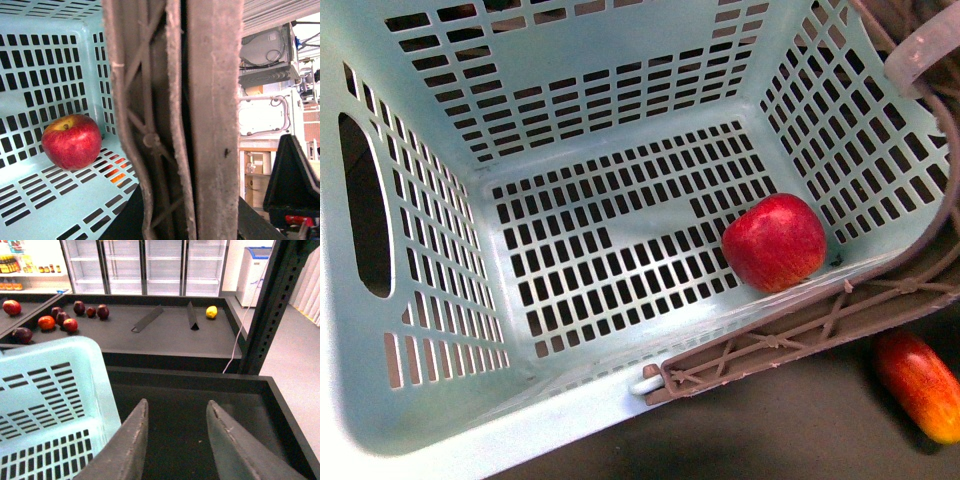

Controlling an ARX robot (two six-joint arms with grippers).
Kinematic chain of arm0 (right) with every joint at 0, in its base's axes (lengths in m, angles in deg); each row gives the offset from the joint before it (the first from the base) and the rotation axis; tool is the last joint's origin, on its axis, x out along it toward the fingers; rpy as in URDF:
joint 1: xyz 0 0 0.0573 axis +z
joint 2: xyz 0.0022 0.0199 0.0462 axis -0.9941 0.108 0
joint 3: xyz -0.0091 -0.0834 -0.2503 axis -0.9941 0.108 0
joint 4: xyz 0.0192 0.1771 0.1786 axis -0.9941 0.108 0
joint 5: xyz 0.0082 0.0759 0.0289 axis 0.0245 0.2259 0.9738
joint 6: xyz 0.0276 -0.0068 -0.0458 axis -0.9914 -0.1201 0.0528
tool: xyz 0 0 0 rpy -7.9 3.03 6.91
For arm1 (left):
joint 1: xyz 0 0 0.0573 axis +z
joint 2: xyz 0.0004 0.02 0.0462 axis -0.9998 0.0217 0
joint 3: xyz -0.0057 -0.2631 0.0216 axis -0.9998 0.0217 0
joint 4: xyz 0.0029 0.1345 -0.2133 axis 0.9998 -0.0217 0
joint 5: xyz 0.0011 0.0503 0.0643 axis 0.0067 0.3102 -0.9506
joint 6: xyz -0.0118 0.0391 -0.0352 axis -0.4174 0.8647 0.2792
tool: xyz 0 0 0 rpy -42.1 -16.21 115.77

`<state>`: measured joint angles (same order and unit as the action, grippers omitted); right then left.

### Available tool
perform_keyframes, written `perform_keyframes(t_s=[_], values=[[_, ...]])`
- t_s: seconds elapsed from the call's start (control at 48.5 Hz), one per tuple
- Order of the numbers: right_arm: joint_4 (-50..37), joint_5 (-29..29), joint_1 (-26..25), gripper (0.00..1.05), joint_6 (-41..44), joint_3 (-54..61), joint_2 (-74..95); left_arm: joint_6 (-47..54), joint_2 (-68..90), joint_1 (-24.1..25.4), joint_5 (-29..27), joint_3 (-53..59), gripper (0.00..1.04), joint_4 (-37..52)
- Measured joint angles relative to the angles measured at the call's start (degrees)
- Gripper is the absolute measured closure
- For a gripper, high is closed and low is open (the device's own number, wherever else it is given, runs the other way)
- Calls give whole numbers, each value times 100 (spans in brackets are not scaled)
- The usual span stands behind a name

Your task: Pick apple with right arm and hold basket with left

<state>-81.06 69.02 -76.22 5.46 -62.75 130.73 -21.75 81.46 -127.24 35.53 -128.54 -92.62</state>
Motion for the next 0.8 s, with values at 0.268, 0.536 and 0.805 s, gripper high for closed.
perform_keyframes(t_s=[0.268, 0.536, 0.805], values=[[-96, 299, -286, 103, -31, 1034, -892, -4, 0, 0, 59, 0, 87, 2], [155, 743, -734, 103, -37, 1569, -1681, -4, 0, 0, 52, 0, 87, 0], [610, 741, -739, 103, -37, 1873, -2435, -4, 0, 0, 61, 0, 87, 0]])
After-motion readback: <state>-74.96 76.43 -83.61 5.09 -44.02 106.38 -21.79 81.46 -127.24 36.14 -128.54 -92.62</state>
